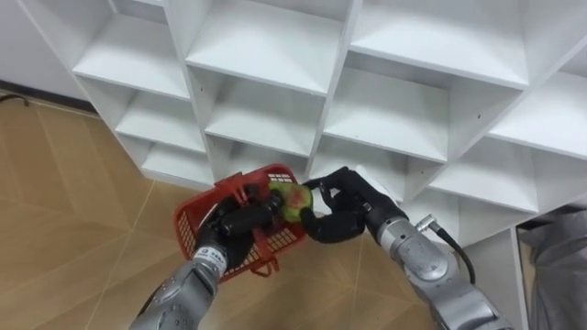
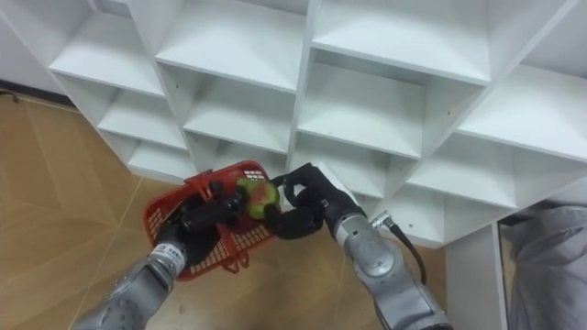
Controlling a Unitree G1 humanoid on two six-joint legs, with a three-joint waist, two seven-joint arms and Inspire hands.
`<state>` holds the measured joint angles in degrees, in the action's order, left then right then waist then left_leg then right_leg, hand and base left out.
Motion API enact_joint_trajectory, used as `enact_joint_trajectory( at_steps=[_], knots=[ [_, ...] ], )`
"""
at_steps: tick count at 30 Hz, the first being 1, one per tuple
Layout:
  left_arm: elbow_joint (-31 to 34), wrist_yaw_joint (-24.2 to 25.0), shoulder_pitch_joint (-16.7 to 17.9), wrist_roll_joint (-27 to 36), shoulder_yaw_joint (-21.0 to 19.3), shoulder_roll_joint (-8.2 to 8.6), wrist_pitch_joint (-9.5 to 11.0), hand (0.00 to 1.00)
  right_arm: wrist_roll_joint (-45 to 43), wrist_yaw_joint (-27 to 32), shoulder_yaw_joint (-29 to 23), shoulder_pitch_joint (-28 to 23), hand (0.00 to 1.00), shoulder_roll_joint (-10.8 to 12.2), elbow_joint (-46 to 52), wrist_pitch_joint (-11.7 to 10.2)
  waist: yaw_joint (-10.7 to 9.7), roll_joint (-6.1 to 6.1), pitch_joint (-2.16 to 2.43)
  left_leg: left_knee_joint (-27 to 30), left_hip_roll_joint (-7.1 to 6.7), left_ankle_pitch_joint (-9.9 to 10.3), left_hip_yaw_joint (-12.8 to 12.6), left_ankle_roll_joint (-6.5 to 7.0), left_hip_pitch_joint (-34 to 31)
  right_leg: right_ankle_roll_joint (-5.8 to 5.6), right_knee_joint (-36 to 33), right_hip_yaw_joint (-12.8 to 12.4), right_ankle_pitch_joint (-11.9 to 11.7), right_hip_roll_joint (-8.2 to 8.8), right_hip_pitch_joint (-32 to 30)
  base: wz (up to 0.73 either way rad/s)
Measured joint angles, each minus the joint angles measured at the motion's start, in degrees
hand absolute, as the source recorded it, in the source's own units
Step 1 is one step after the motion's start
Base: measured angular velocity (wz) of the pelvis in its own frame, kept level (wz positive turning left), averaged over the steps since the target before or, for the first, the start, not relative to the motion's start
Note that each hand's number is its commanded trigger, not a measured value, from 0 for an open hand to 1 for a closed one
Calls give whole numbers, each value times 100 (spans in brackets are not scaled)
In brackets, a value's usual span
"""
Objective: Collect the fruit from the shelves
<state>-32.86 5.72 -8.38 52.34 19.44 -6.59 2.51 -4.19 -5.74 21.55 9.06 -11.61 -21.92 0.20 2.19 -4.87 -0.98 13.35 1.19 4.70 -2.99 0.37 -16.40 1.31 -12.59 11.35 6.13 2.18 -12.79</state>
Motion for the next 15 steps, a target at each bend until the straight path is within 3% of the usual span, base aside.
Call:
enact_joint_trajectory(
  at_steps=[15],
  knots=[
    [32,39,99,-4,99,-54,-13,100,-6,-38,12,-92,100,-42,0,25,5,36,2,-13,3,1,-1,-3,3,5,-2,0,11,-4,-8,0]
  ],
)
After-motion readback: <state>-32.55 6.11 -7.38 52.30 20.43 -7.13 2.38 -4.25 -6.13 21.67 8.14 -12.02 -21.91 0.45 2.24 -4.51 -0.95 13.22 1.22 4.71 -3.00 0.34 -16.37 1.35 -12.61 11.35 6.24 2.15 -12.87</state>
